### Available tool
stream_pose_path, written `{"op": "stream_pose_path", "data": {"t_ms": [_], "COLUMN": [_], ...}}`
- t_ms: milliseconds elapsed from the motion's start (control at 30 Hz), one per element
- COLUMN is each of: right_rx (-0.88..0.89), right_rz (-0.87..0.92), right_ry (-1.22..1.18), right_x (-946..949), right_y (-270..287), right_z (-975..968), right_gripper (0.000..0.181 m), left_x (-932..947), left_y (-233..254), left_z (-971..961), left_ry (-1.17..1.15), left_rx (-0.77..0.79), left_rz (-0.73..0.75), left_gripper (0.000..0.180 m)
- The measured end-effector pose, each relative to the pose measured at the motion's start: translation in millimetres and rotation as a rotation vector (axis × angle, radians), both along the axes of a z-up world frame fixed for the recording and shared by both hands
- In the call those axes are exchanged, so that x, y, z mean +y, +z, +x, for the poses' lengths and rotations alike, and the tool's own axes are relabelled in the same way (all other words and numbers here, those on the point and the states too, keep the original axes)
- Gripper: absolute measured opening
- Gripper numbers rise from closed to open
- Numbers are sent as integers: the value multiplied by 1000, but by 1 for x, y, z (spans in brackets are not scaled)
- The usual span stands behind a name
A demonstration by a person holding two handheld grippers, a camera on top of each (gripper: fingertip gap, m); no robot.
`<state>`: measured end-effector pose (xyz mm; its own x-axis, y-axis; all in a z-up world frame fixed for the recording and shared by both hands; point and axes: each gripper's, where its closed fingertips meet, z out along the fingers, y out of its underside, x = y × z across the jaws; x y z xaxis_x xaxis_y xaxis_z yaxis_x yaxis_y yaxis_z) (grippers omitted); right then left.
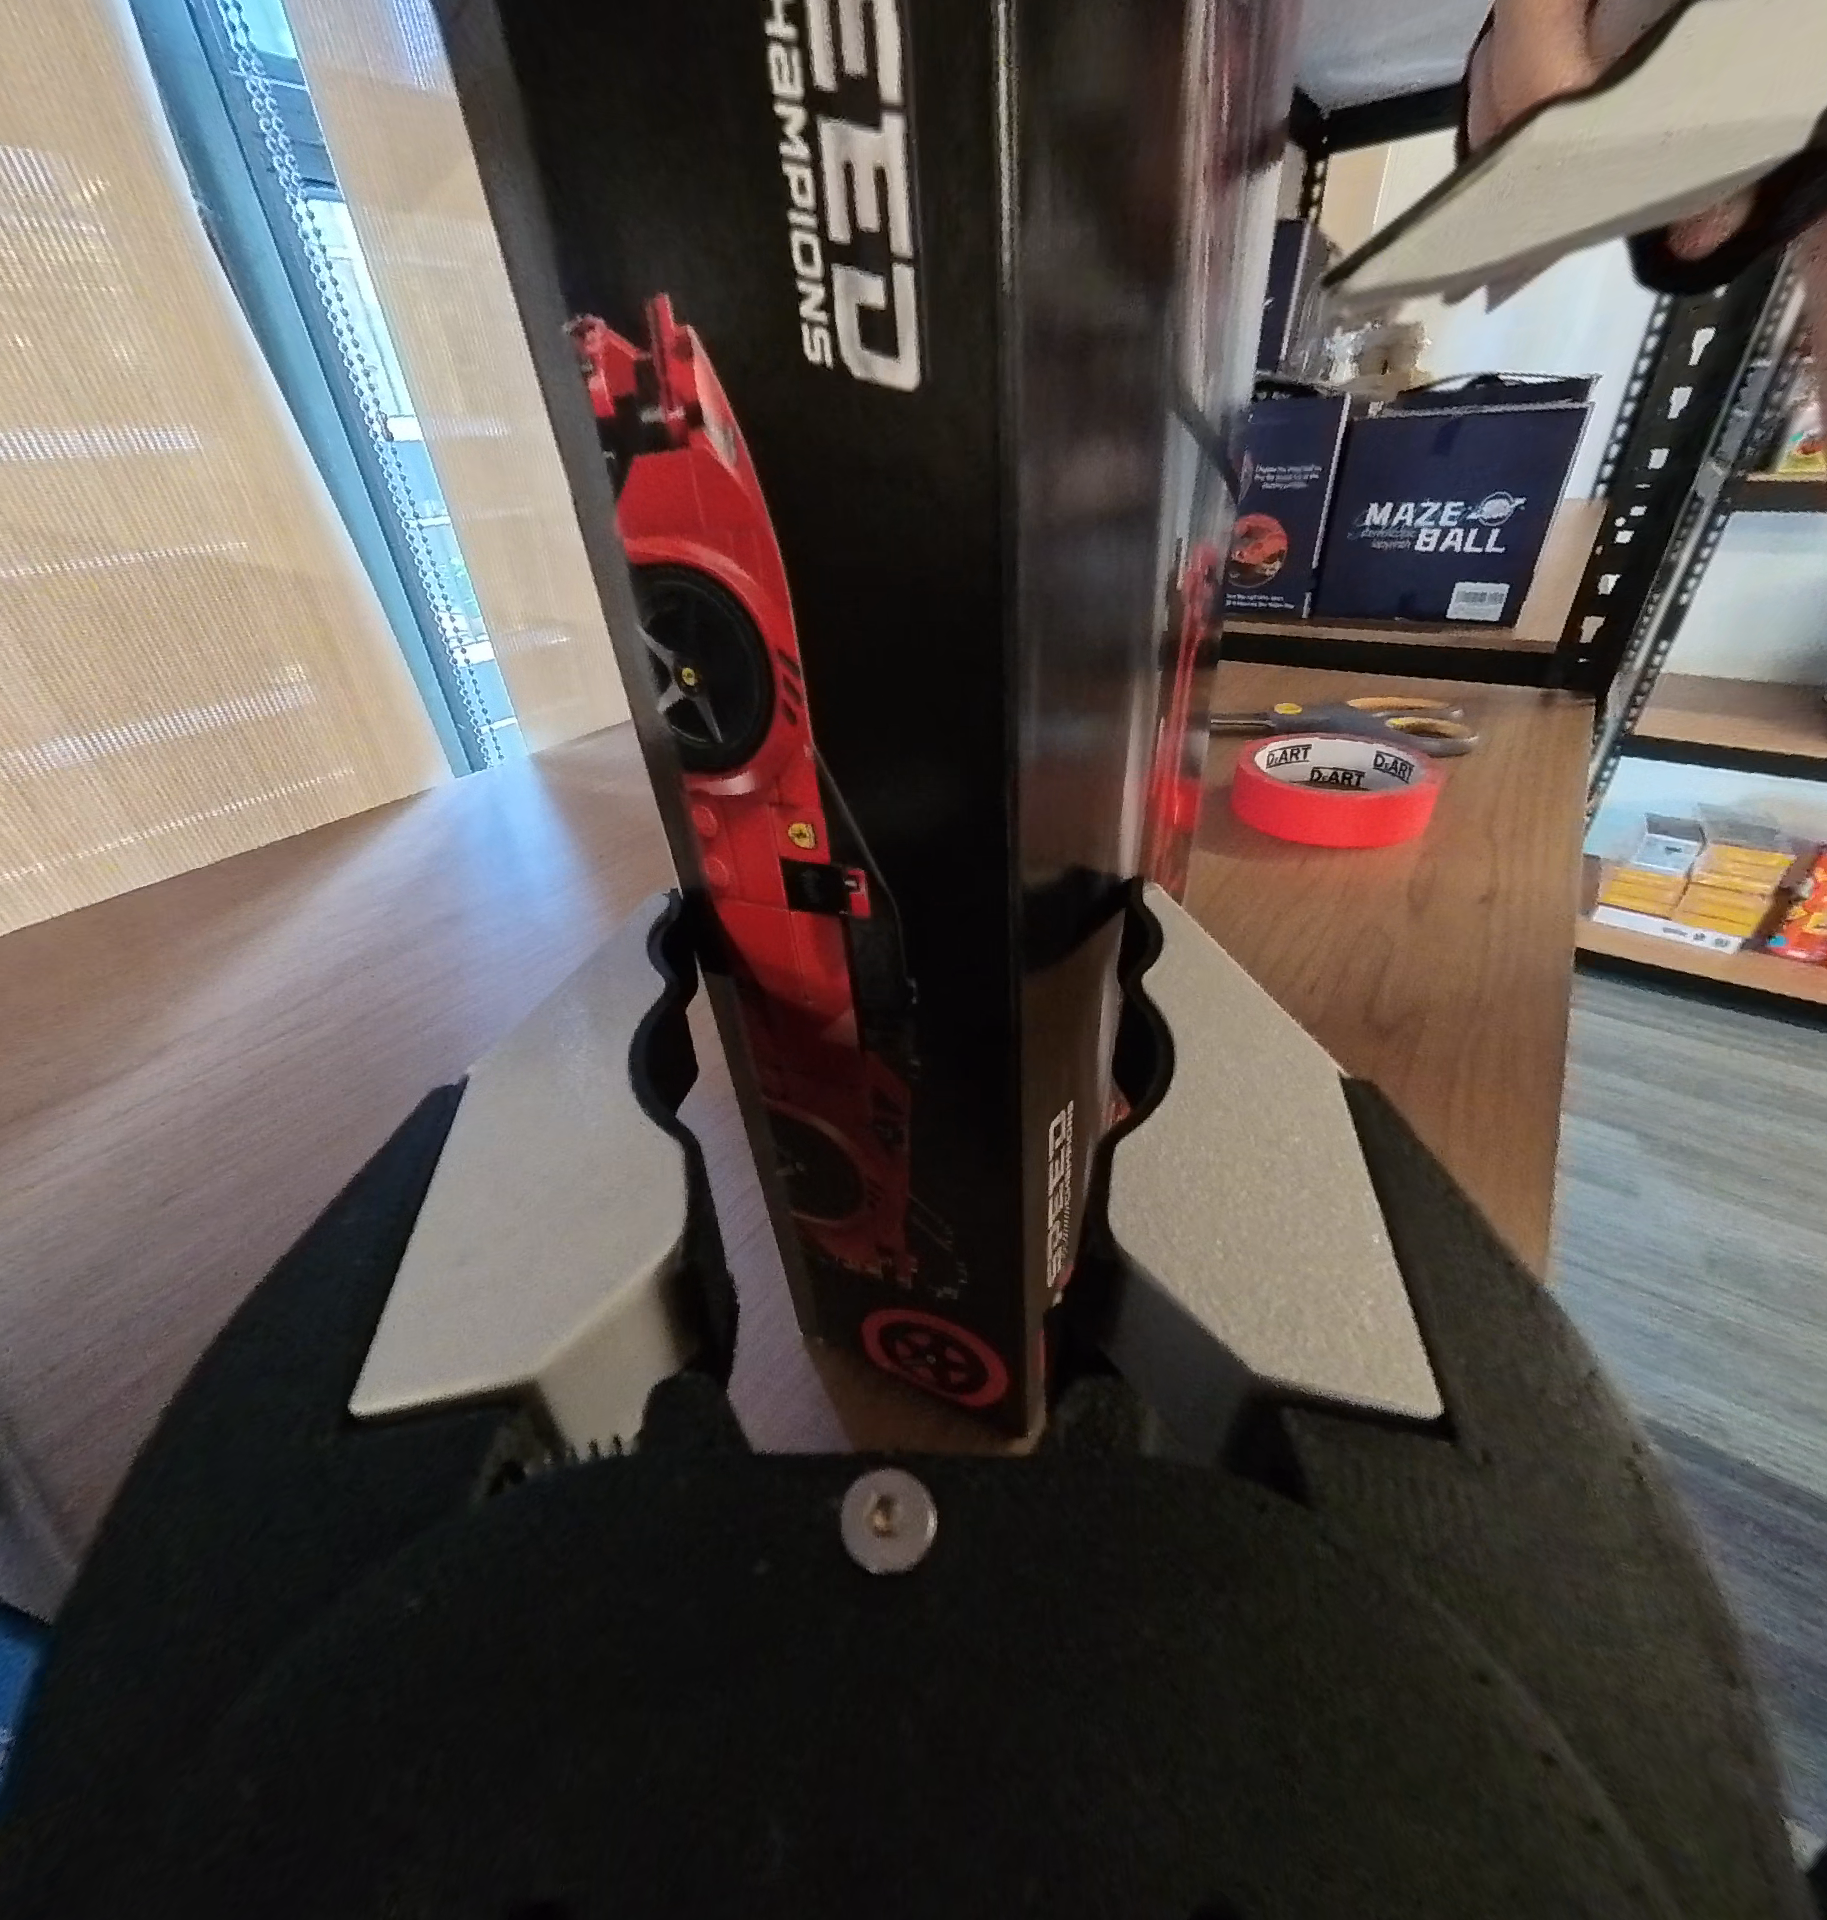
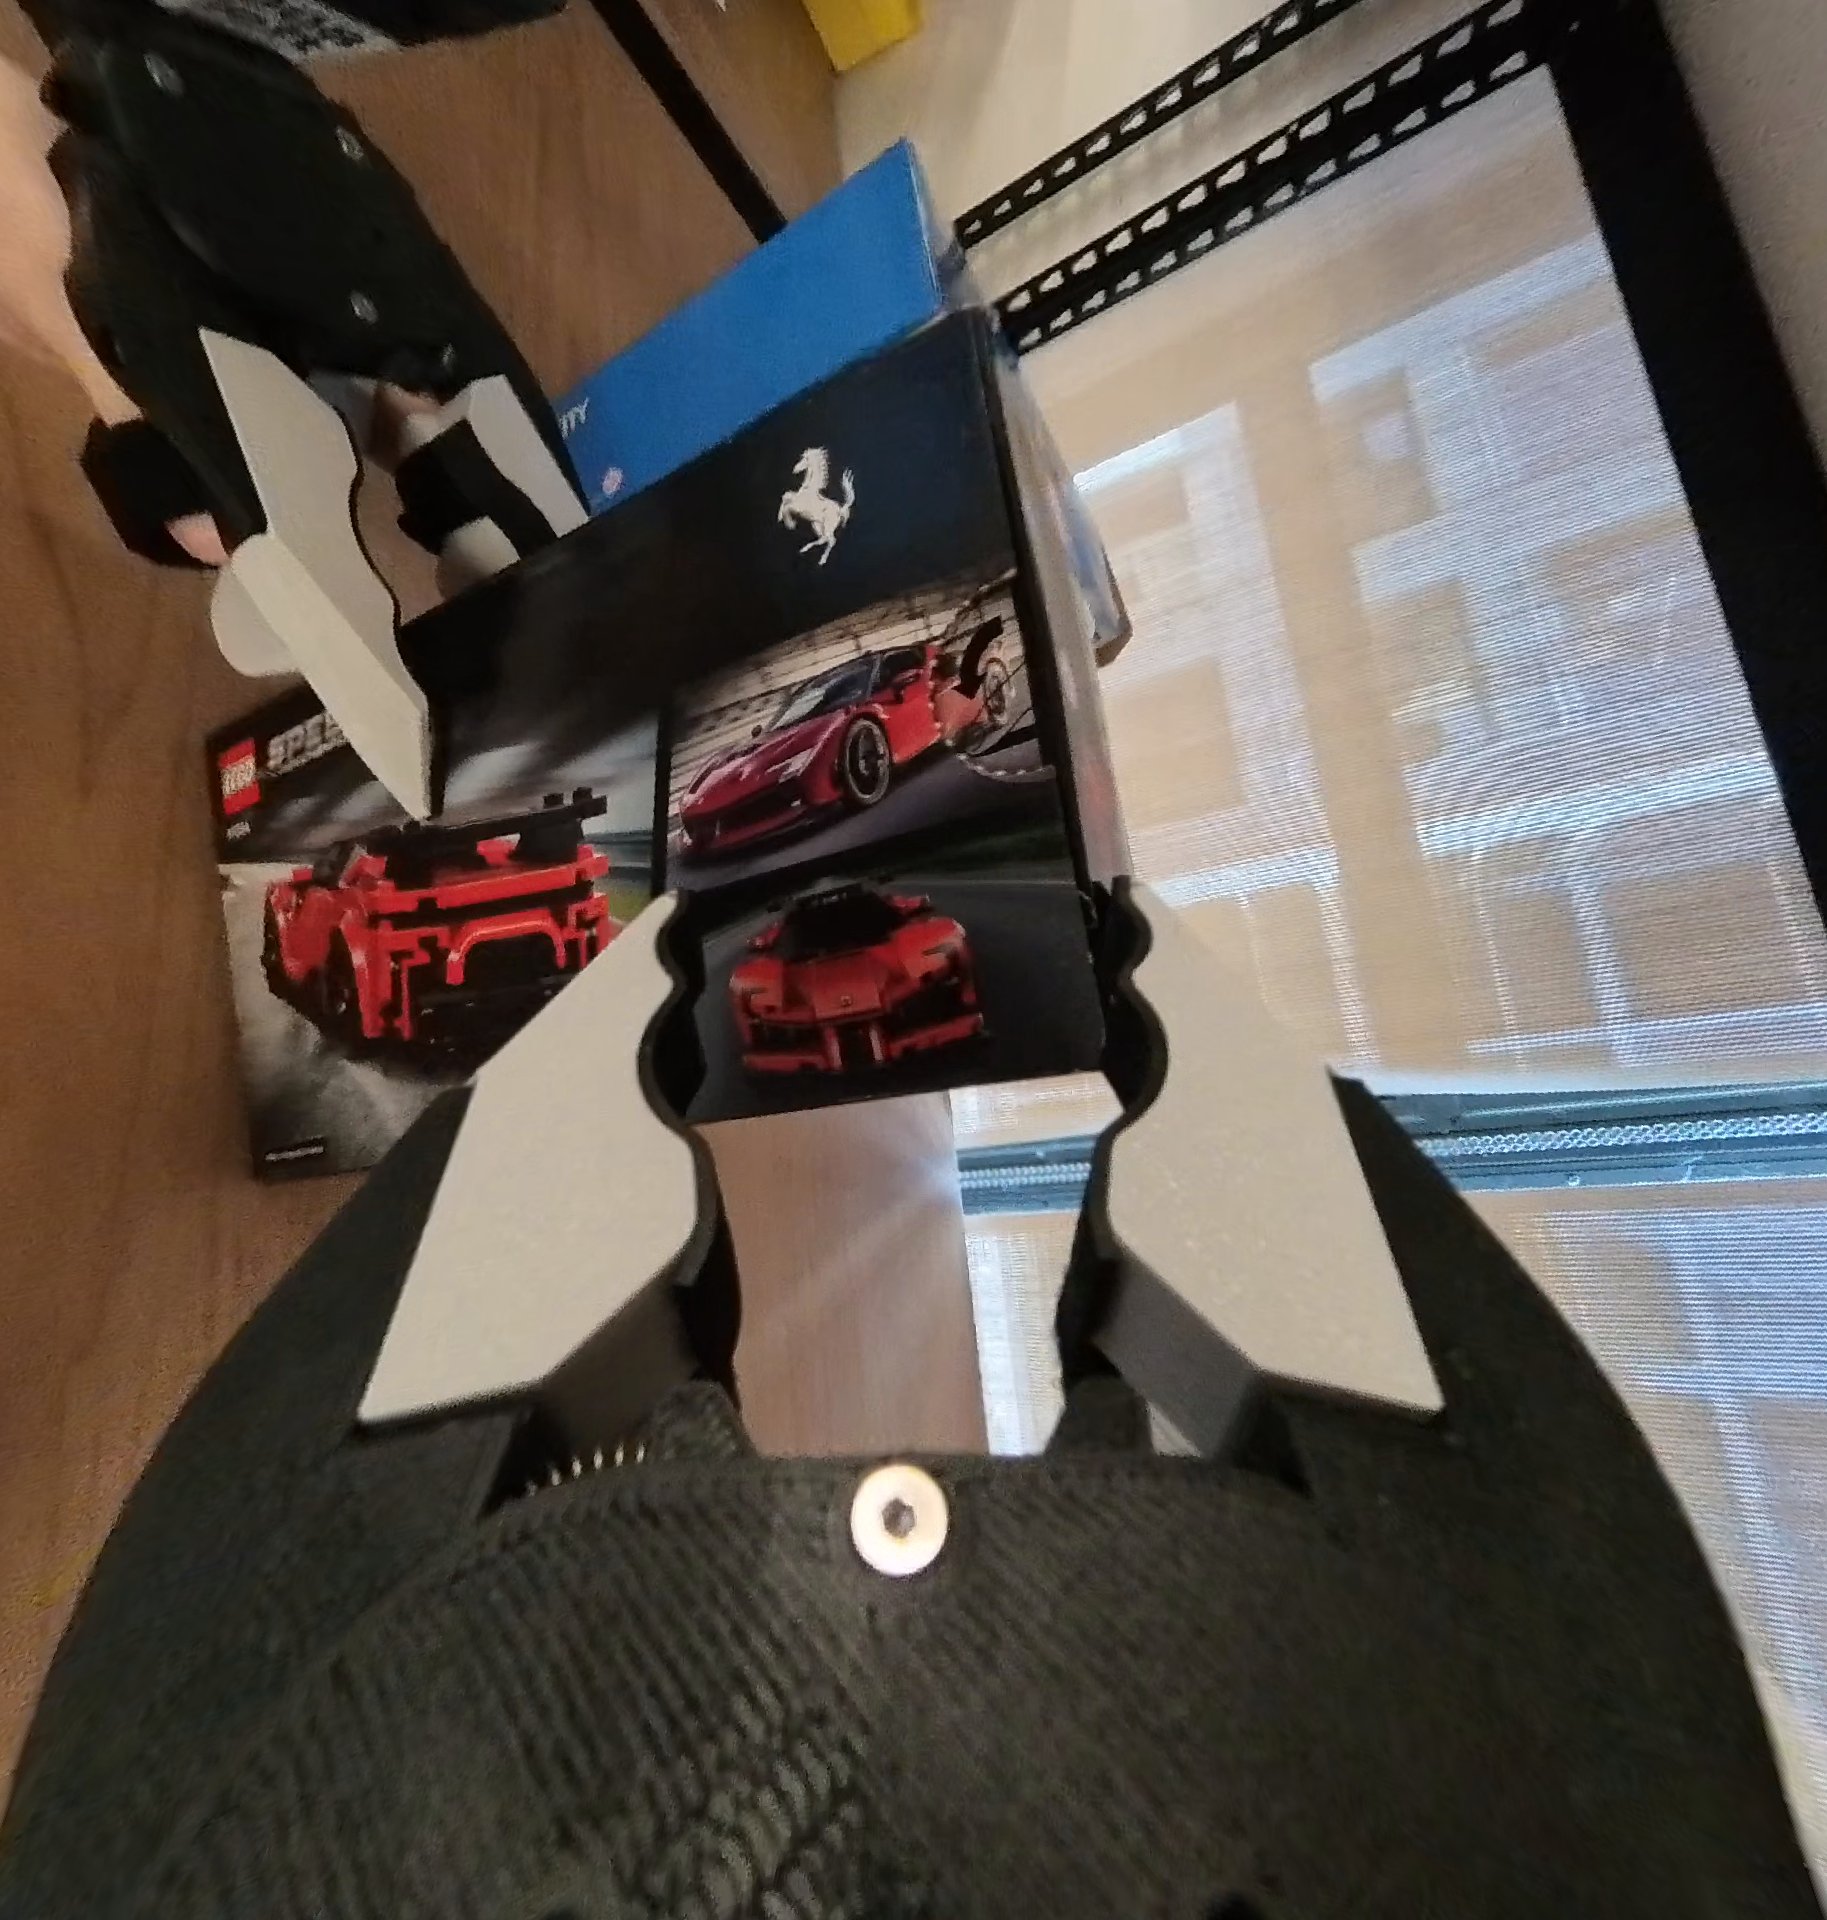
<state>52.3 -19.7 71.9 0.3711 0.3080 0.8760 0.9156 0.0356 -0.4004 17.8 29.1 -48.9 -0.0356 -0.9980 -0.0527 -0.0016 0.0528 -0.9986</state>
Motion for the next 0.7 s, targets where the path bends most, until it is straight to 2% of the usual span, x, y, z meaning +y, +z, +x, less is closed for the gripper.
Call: {"op": "stream_pose_path", "data": {"t_ms": [33,100,167,267,433,600,700], "right_rx": [34,170,344,513,663,642,653], "right_rz": [18,111,152,22,-225,-406,-464], "right_ry": [14,14,-20,-41,-303,-481,-541], "right_x": [-2,-16,-53,-124,-187,-181,-172], "right_y": [4,25,32,-22,-150,-209,-221], "right_z": [-2,7,33,79,159,177,179], "right_gripper": [77,92,93,63,52,40,18], "left_x": [0,0,-3,-20,-56,-75,-87], "left_y": [0,0,3,11,12,10,5], "left_z": [-1,-7,-24,-65,-124,-131,-123], "left_ry": [5,35,65,87,140,143,116], "left_rx": [0,-7,-44,-132,-137,-128,-121], "left_rz": [3,9,9,2,59,-4,-47], "left_gripper": [80,77,73,70,67,65,56]}}
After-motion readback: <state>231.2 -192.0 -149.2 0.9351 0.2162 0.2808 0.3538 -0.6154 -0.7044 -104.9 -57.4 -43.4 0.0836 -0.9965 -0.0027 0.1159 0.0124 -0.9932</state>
